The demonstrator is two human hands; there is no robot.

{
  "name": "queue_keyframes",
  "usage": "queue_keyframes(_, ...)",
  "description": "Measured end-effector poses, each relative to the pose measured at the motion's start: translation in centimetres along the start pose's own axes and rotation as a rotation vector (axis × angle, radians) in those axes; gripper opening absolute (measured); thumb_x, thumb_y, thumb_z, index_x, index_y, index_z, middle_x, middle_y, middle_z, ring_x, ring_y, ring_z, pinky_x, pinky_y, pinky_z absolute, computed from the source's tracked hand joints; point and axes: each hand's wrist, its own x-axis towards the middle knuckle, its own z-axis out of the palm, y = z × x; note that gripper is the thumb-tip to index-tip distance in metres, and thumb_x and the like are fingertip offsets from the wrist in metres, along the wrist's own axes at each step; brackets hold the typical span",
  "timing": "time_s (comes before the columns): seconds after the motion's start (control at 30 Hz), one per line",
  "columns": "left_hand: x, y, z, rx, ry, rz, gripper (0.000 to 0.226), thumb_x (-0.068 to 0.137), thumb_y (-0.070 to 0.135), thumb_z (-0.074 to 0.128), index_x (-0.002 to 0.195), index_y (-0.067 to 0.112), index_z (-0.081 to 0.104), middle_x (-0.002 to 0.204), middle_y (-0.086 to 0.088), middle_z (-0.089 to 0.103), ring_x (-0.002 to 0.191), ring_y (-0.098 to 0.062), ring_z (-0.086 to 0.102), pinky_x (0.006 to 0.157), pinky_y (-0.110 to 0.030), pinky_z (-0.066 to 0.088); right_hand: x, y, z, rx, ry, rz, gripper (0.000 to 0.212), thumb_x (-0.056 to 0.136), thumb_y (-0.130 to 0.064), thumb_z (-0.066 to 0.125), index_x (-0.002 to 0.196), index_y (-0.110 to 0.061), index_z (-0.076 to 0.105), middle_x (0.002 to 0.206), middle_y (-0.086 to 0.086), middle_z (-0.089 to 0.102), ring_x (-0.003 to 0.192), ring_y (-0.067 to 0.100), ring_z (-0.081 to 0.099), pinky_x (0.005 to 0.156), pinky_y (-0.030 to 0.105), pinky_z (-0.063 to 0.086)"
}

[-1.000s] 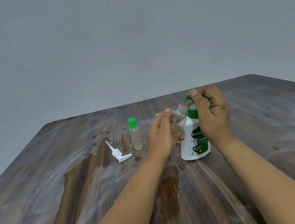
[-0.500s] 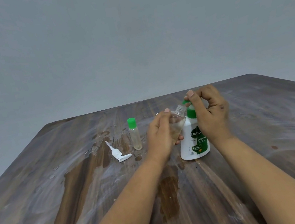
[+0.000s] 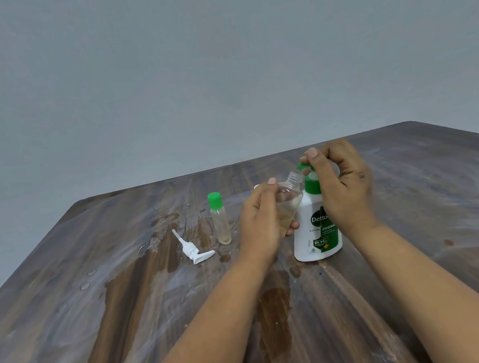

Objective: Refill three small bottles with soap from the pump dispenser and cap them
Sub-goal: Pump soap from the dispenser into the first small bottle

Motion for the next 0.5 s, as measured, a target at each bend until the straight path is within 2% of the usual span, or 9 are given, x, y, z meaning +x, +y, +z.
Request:
queue_keyframes(0.23, 0.05, 0.00, 0.12, -0.013, 0.008, 0.001, 0.031, 0.104, 0.030, 0.042, 0.083, 0.016, 0.061, 0.086, -0.005, 0.066, 0.044, -0.014, 0.055, 0.042, -0.020, 0.042, 0.02, 0.17, -0.04, -0.005, -0.005, 0.019, 0.023, 0.096, -0.022, 0.057, 0.076, -0.016, 0.066, 0.077, -0.006, 0.056, 0.077, -0.001, 0.054, 0.071, 0.013, 0.040)
queue_keyframes(0.37, 0.01, 0.00, 0.04, -0.002, 0.001, 0.011, 0.031, 0.104, 0.029, 0.042, 0.085, 0.016, 0.062, 0.078, 0.000, 0.068, 0.045, -0.014, 0.055, 0.043, -0.020, 0.042, 0.17, 0.16, 0.03, -0.019, -0.013, 0.033, 0.022, 0.092, -0.019, 0.058, 0.071, -0.017, 0.065, 0.075, 0.001, 0.056, 0.073, 0.000, 0.052, 0.067, 0.014, 0.040)
queue_keyframes(0.5, -0.04, 0.11, 0.01, -0.007, -0.001, 0.005, 0.032, 0.104, 0.029, 0.041, 0.083, 0.015, 0.061, 0.074, 0.003, 0.069, 0.044, -0.014, 0.055, 0.042, -0.019, 0.042, -0.08, 0.17, 0.08, -0.022, 0.014, -0.003, 0.023, 0.096, -0.023, 0.056, 0.076, -0.017, 0.066, 0.078, 0.003, 0.057, 0.076, 0.003, 0.053, 0.069, 0.016, 0.041)
